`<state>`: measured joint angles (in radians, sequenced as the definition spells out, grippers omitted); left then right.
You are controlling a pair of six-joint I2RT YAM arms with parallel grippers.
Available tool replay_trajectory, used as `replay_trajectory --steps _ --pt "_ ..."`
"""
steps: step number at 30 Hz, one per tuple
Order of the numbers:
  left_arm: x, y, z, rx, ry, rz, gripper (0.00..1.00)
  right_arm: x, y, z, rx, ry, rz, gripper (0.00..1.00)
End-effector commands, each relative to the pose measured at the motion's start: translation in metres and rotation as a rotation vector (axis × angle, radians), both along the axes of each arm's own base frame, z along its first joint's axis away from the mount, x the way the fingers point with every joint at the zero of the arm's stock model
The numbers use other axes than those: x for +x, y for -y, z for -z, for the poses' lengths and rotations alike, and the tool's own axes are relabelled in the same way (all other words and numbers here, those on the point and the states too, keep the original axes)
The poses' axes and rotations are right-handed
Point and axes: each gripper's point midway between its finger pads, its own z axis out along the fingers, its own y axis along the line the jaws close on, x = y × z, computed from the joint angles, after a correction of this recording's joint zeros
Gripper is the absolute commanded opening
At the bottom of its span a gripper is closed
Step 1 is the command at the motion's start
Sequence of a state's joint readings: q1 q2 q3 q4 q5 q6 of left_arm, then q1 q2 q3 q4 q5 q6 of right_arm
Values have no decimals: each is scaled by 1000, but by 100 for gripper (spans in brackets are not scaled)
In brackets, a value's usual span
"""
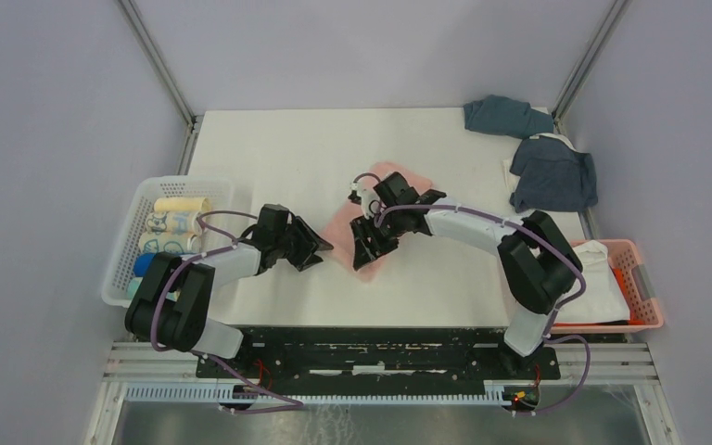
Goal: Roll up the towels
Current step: Roll the towel at the center of the board.
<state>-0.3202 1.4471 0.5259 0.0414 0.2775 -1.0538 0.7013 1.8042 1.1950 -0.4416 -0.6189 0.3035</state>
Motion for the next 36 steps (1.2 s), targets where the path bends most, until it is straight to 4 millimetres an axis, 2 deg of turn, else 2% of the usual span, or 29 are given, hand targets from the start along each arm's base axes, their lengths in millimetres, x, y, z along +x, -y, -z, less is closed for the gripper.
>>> replay_trajectory --steps 1,6,11,19,23,27,32,36 --pt "-16 -26 34 143 -107 -57 57 16 2 -12 -131 320 -16 62" --pt "-16 -25 34 147 -107 -53 58 20 -13 -5 -187 466 -14 63" --pt "-16 -24 34 145 -112 -49 58 29 -20 4 -228 548 -1 64" --pt "-16 -23 33 144 -113 -44 58 23 -27 30 -248 517 -74 61" --pt "-14 -21 26 136 -102 -40 58 11 -29 41 -219 437 -124 53" --pt "-10 -20 13 128 -68 -38 61 -1 -33 39 -127 293 -161 35" --pt "-9 -17 1 108 -42 -29 64 2 -27 34 15 118 -104 20" --pt "-8 -11 -4 73 -34 -8 66 3 -25 33 115 -12 -88 16"
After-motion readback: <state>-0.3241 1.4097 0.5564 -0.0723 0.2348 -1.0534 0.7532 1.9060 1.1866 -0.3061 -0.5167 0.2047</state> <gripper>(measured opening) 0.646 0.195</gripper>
